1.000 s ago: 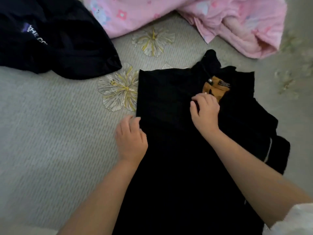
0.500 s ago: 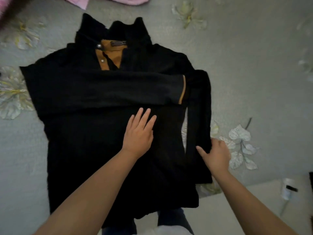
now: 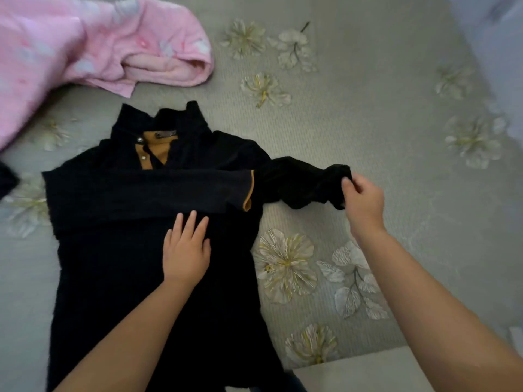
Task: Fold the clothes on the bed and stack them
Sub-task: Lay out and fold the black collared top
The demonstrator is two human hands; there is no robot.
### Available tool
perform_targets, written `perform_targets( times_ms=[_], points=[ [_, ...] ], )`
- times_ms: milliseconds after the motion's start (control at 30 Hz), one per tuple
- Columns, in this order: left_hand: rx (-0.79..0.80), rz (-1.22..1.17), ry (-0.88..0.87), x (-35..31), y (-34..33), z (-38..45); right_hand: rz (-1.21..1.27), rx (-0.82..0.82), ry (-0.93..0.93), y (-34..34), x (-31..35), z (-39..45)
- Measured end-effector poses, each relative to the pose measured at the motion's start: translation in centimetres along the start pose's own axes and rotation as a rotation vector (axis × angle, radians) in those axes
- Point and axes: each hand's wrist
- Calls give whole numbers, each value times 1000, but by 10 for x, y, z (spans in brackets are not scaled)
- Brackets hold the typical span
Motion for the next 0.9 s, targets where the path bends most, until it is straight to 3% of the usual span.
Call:
perform_targets(
  times_ms=[300, 400, 467, 600, 700, 800, 900],
  points=[
    [-59, -41, 297, 134, 33, -19, 89, 511, 297, -177, 132, -74],
    [-42, -95, 377, 184, 24, -40, 219, 789, 122, -258, 158, -113],
    [-32, -140, 408, 211, 20, -54, 160, 957, -9, -303, 159, -131],
    [-17, -192, 378, 250, 15, -62, -217, 904, 2, -332, 126, -129],
    [-61, -297, 336, 258, 15, -42, -576, 776, 202, -314, 99, -118],
    [-182, -502, 423, 255, 23, -12, -860, 571, 488, -276, 68, -110],
    [-232, -595, 500, 257, 27, 12, -1176, 511, 521, -244, 43, -100]
  ],
)
Point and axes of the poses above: each hand's wrist, its own z-axis towards the middle knuckle, its own y-axis out of the back of the hand, x = y × z, and after that the axes turned 1 degree about x, right-handed
